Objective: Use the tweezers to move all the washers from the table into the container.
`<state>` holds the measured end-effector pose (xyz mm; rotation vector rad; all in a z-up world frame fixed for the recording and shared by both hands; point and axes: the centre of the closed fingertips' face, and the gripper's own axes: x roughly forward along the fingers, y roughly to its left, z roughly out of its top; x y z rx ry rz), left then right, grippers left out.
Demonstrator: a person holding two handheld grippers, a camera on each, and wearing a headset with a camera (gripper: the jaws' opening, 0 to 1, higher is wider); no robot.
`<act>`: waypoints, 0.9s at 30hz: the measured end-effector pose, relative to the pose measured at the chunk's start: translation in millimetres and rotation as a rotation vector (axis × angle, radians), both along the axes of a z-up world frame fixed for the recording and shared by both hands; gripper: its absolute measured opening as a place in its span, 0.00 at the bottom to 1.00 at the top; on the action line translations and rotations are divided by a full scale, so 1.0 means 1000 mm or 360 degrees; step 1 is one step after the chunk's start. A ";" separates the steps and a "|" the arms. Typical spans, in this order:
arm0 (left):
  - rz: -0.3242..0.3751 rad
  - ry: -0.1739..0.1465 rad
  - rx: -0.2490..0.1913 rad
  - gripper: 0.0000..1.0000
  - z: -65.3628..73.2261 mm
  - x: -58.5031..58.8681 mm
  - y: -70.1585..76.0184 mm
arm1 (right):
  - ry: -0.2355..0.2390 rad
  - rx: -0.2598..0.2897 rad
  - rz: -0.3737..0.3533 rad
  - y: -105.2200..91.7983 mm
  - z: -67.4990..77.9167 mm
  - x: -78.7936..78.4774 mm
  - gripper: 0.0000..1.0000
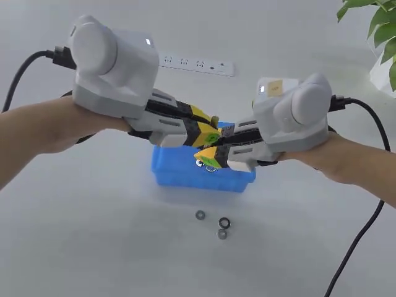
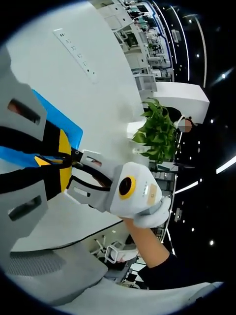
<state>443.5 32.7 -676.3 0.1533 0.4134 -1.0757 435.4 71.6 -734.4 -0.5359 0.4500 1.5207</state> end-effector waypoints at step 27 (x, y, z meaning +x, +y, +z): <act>0.0017 -0.0093 0.0050 0.07 0.014 -0.001 0.005 | -0.0079 -0.0003 -0.0007 0.002 0.010 0.002 0.13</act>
